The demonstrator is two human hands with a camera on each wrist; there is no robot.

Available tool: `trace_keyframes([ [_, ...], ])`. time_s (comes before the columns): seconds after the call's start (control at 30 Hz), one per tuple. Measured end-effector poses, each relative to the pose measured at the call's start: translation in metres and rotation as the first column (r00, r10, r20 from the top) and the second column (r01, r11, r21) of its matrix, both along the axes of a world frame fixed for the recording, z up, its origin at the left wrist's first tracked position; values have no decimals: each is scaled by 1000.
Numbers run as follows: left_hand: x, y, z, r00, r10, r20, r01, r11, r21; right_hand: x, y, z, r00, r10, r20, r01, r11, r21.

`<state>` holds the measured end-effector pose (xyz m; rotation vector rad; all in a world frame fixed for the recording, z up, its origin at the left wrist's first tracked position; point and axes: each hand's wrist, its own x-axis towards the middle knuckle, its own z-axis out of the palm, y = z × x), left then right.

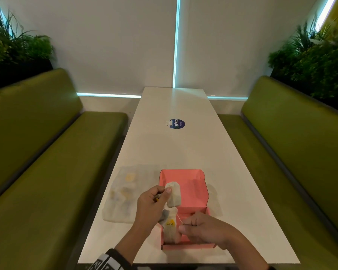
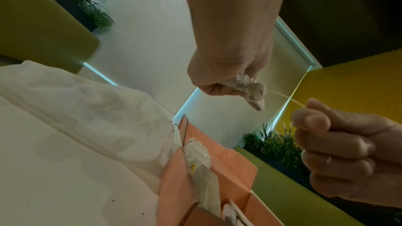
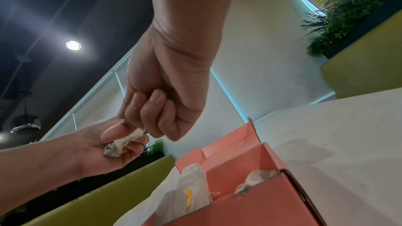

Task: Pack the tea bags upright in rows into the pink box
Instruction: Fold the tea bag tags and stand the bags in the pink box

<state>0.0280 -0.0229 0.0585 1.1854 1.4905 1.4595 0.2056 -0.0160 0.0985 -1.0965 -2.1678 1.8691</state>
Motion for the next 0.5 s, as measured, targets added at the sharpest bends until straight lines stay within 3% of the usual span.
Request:
trace_keyframes([
  [0.27,2,1,3,999,24,45,-23,1000,-15,-1,1,-11,995,99,26,-97,991,-96],
  [0.5,6,-4,7,982,-169,88,175,982,-66,-6,12,-16,978,-79,191,72,996,44],
])
